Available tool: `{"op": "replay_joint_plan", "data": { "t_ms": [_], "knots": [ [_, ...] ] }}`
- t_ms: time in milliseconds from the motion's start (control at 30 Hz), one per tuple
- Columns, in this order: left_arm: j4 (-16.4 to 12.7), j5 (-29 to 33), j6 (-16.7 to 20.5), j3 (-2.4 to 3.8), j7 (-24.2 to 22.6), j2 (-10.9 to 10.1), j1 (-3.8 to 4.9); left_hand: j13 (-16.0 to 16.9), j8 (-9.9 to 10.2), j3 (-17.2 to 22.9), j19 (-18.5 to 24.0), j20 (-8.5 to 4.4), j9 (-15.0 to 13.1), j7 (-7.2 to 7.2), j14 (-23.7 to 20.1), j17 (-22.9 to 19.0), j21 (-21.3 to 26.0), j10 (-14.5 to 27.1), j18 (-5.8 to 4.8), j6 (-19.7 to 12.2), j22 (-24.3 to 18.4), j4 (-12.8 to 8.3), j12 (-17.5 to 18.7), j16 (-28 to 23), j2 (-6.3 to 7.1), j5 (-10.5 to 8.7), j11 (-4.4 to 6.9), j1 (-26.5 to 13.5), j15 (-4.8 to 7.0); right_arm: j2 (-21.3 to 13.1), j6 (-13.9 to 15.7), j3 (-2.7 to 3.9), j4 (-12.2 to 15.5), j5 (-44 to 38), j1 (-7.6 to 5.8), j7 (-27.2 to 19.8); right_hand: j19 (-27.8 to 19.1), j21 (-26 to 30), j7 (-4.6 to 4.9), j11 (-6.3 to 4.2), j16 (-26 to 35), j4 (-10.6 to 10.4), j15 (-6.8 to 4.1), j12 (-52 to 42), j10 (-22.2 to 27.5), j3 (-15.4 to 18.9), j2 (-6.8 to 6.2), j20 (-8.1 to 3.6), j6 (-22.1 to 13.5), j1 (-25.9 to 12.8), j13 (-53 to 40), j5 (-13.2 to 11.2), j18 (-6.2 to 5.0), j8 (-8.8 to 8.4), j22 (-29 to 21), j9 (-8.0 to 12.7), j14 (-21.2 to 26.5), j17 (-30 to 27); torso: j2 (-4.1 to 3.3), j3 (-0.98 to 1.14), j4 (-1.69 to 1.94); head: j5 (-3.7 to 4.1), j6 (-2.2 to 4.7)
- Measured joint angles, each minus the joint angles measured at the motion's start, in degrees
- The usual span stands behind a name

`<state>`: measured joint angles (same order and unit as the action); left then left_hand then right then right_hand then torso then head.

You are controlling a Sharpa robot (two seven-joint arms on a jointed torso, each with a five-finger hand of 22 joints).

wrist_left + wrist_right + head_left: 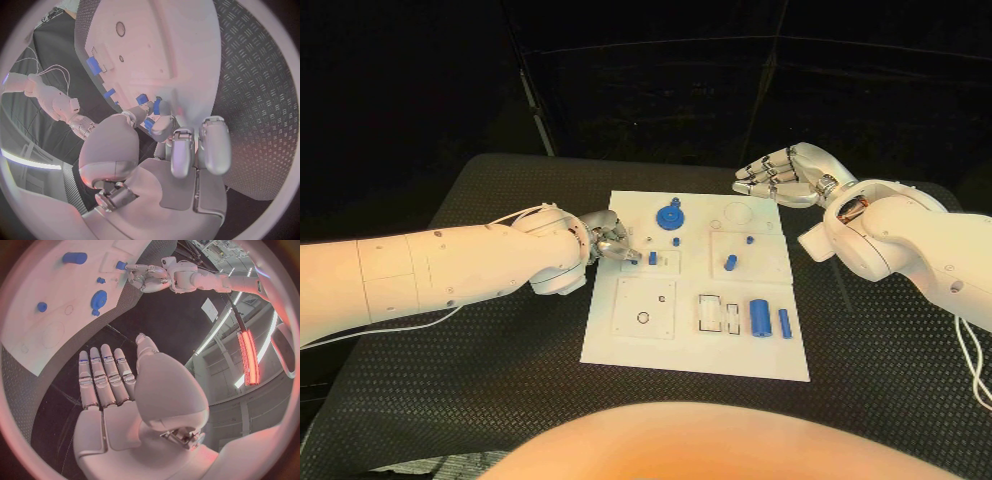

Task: Assemble the parts on the task board

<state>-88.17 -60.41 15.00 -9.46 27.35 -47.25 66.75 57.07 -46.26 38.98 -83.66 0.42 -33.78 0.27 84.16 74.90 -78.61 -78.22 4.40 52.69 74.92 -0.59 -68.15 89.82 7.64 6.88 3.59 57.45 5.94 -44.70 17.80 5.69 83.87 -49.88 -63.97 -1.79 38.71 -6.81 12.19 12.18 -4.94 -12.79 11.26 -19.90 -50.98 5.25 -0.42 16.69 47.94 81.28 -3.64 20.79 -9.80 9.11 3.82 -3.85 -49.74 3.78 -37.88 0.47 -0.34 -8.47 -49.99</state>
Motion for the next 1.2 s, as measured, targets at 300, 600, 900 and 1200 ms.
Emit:
{"op": "replay_joint_plan", "data": {
  "t_ms": [300, 600, 900, 1200],
  "knots": [
    [-0.3, -0.1, -0.3, -0.02, 0.2, -0.2, -0.04, 0.0, 0.0, 0.2, 0.0, 0.00, -0.1, 0.01, 0.0, 0.0, 0.0, 0.0, 0.00, 0.0, 0.0, -0.2, 0.0, 0.0, 0.01, -0.01, 0.00, 0.0, 0.00, 0.1, 0.0, 0.00, -0.1, 0.0, 0.00, 0.0, 0.0, 0.0, 0.00, 0.00, 0.0, 0.0, 0.00, 0.0, 0.0, 0.0, 0.23, 0.00, 0.0, -0.2, 0.0, 0.0, 0.00, 0.00, 0.0, 0.0, 0.0, 0.0, 0.00, -0.01, 0.00, -0.07, 0.00],
    [-0.3, -0.1, -0.5, 0.00, 0.3, -0.2, -0.02, 0.0, -0.3, 0.2, -0.2, -0.16, -0.2, 0.06, 0.0, 0.0, 0.0, 0.0, 0.00, 0.0, 0.0, -0.2, 0.0, 0.0, -0.12, -0.03, -0.01, 0.1, 0.00, 0.2, 0.0, 0.00, -0.1, 0.0, 0.01, 0.0, 0.0, 0.0, 0.00, 0.00, 0.0, 0.0, 0.00, 0.0, 0.0, 0.0, 0.23, 0.00, 0.0, -0.2, 0.0, 0.0, 0.00, 0.00, 0.0, 0.0, 0.0, 0.0, 0.00, -0.01, 0.00, -0.16, 0.00],
    [0.2, -0.3, -1.1, 0.04, 0.3, 0.1, 0.05, 0.0, -0.6, -0.2, -0.2, -0.16, -0.7, 0.08, -0.2, 0.0, 0.0, 0.0, 0.00, 0.0, 0.0, -0.3, 0.0, 0.0, -0.16, -0.06, -0.01, 0.2, 0.21, 0.2, -0.1, -0.01, -0.1, 0.0, 0.01, 0.0, 0.0, 0.0, 0.00, 0.00, 0.0, 0.0, 0.00, 0.0, 0.0, 0.0, 0.23, 0.00, 0.0, -0.2, 0.0, 0.0, 0.00, 0.00, 0.0, 0.0, 0.0, 0.0, 0.00, 0.02, -0.07, -0.25, 0.00],
    [1.1, -0.5, -2.1, 0.05, 0.3, 0.6, 0.19, 0.0, -1.0, -1.6, -0.2, -0.16, -1.2, 0.09, -0.2, 0.0, 0.0, 0.0, 0.00, 0.0, 0.0, 0.8, 0.0, 0.0, 0.06, -0.01, 0.00, -2.2, 0.21, 0.2, -0.1, -0.01, -0.2, 0.1, 0.02, -0.1, 0.0, 0.2, 0.00, 0.00, 0.0, 0.0, 0.00, 0.0, 0.0, 0.0, 0.23, 0.00, 0.0, -0.2, 0.0, 0.0, 0.00, 0.00, 0.0, 0.0, 0.0, 0.0, 0.01, 0.02, -0.09, -0.22, 0.00]
  ]
}}
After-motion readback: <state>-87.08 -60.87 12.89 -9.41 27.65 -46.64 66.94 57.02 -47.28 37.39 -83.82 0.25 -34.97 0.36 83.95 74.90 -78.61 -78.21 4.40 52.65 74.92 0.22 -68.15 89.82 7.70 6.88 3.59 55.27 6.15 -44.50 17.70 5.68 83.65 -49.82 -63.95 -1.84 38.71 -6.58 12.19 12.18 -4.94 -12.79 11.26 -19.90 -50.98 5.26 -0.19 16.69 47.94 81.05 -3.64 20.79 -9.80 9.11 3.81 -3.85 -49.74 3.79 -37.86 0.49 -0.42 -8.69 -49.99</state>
